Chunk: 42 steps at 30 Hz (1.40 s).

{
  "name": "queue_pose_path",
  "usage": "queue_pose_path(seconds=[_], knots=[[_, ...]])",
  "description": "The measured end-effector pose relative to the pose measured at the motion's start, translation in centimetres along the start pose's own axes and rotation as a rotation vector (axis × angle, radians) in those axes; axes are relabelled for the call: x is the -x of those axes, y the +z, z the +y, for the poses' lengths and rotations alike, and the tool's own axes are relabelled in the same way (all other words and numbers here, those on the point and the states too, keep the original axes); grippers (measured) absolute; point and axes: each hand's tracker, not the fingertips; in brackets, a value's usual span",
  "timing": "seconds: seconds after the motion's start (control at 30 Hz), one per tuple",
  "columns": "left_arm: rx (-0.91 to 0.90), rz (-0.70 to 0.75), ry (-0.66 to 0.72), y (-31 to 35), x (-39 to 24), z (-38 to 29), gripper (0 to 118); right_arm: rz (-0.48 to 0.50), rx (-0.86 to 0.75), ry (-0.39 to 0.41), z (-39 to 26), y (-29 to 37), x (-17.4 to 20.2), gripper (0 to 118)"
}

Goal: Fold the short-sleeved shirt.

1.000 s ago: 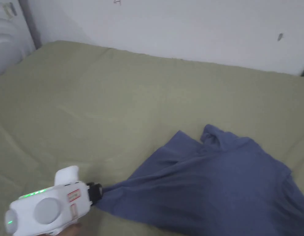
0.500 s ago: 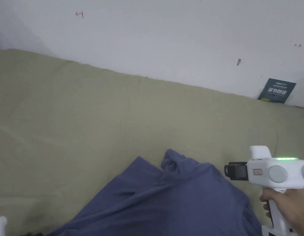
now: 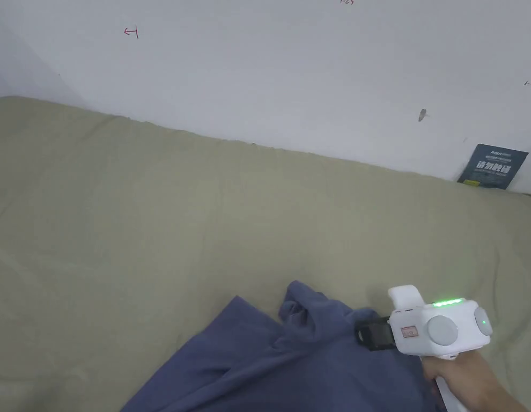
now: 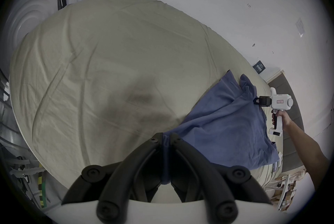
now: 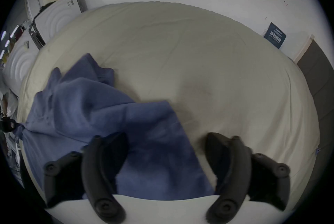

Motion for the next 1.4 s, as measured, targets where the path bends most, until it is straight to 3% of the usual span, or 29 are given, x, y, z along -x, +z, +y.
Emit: queue_pose_path(seconds=[0.07, 0.13, 0.17, 0.23, 0.3, 0.37, 0.47, 0.63, 0.97, 1.1, 1.3, 1.4], knots=[[0.003, 0.007, -0.017, -0.1, -0.4, 0.1, 8, 0.023, -0.021, 0.027, -0.3, 0.9, 1.0, 59], [-0.007, -0.001, -0.014, -0.1, -0.6, 0.1, 8, 0.016, -0.028, 0.061, -0.1, 2.0, 2.2, 2], [-0.011, -0.007, -0.013, -0.2, -0.7, 0.0, 8, -0.011, -0.056, 0.083, -0.2, 2.8, 2.7, 2], [-0.025, -0.004, -0.034, -0.5, -1.0, -0.1, 8, 0.103, -0.092, -0.010, -0.2, 4.7, 2.9, 2], [-0.026, -0.015, -0.050, -0.9, -1.2, 0.0, 8, 0.041, -0.149, -0.005, -0.5, 7.3, 3.8, 2], [-0.066, -0.058, -0.065, -1.0, -1.2, 0.2, 8, 0.075, -0.175, -0.071, -0.7, 10.1, 3.8, 2], [-0.113, -0.055, -0.090, 0.3, -2.5, 1.2, 8, 0.035, -0.236, -0.085, -1.6, 15.4, 4.0, 2], [-0.274, -0.069, -0.193, 4.2, -5.4, 4.3, 8, -0.028, -0.385, -0.107, -2.0, 25.8, 4.1, 2], [-0.528, -0.194, -0.191, 13.3, -12.8, 13.9, 8, -0.094, -0.657, -0.128, 1.2, 43.6, 3.7, 2], [-0.614, -0.209, -0.213, 16.8, -16.1, 18.0, 8, -0.155, -0.766, -0.132, 3.4, 48.3, 3.4, 2], [-0.735, -0.180, -0.254, 22.3, -20.4, 25.0, 8, -0.179, -0.932, -0.218, 7.6, 53.3, 1.9, 2], [-0.798, -0.155, -0.278, 24.1, -22.3, 27.8, 8, -0.202, -0.975, -0.205, 10.1, 54.9, 1.5, 2]])
